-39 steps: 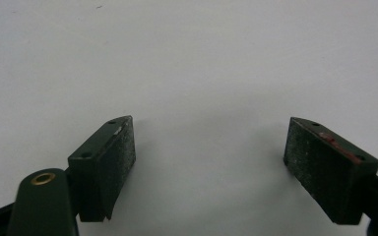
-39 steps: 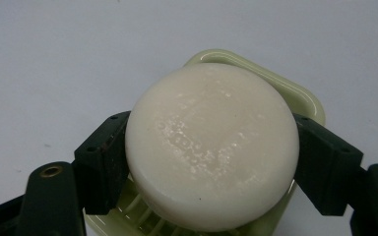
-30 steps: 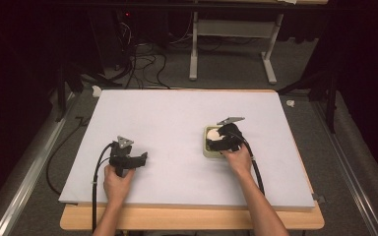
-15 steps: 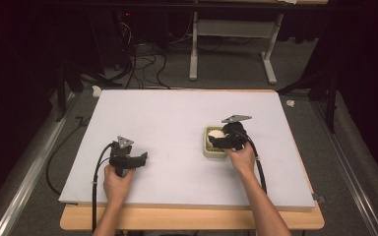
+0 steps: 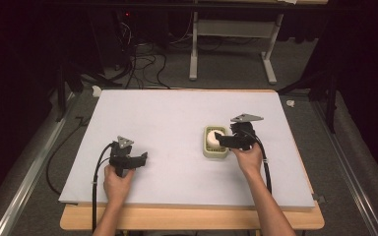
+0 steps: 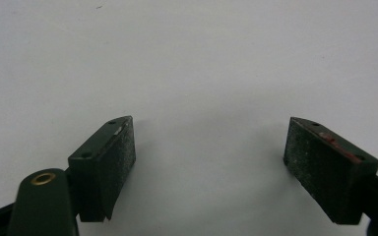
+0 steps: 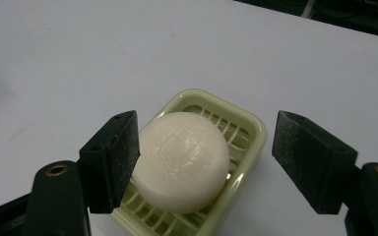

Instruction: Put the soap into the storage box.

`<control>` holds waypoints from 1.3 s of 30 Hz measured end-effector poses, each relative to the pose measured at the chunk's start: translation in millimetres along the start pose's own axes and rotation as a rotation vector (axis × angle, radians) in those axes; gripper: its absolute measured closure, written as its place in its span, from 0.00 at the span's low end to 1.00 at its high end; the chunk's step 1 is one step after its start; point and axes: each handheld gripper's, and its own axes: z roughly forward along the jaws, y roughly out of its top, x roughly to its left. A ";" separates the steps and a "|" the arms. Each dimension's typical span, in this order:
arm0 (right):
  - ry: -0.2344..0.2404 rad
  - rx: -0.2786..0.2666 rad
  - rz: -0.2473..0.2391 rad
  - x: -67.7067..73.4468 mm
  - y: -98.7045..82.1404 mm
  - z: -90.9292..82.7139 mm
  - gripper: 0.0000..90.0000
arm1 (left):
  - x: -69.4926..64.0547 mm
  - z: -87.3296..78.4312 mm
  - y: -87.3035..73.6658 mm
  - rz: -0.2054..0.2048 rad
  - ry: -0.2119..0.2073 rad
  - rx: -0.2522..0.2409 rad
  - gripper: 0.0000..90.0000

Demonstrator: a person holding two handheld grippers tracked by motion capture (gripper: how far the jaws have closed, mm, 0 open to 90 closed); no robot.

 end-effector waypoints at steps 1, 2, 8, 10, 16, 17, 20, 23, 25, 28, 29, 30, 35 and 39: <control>0.000 0.000 0.000 0.0 0.0 0.0 0.30 | 0.0 0.0 0.0 0.000 0.000 0.000 0.22; -0.004 -0.007 0.005 -2.6 -0.8 -3.1 0.30 | 0.0 0.0 0.0 0.000 0.000 0.000 0.22; -0.010 -0.029 0.012 -8.0 -2.4 -11.0 0.30 | -0.1 0.0 0.0 0.000 0.000 0.000 0.22; -0.012 -0.037 0.014 -9.8 -3.1 -14.4 0.30 | 0.0 0.0 0.0 0.000 0.000 0.000 0.22; -0.020 -0.060 0.030 -14.5 -6.5 -24.3 0.31 | 0.0 0.0 0.0 -0.001 0.000 0.000 0.22; -0.022 -0.063 0.034 -15.9 -7.5 -25.9 0.31 | 0.0 0.1 0.0 -0.001 0.000 0.000 0.22; -0.031 -0.072 0.054 -21.0 -12.2 -34.5 0.31 | 0.0 0.1 0.0 -0.001 0.000 0.000 0.22; -0.034 -0.074 0.058 -23.7 -14.3 -37.4 0.31 | 0.1 0.0 0.0 -0.001 -0.001 0.000 0.22; -0.042 -0.072 0.063 -26.7 -16.2 -40.3 0.31 | 0.1 0.1 0.0 -0.001 -0.001 0.000 0.22; -0.055 -0.077 0.072 -31.1 -20.3 -46.9 0.31 | 0.0 0.0 0.0 0.000 0.000 0.000 0.23; -0.055 -0.077 0.072 -31.1 -20.3 -46.9 0.31 | 0.0 0.0 0.0 0.000 0.000 0.000 0.23; -0.060 -0.076 0.079 -32.6 -22.8 -48.4 0.31 | 0.0 0.0 0.0 0.000 -0.001 0.000 0.23; -0.065 -0.080 0.103 -36.6 -29.7 -52.4 0.31 | -0.1 0.0 -0.1 0.000 0.000 0.000 0.23; -0.074 -0.088 0.122 -41.4 -35.7 -59.4 0.31 | -0.1 0.0 -0.1 0.000 0.000 0.000 0.23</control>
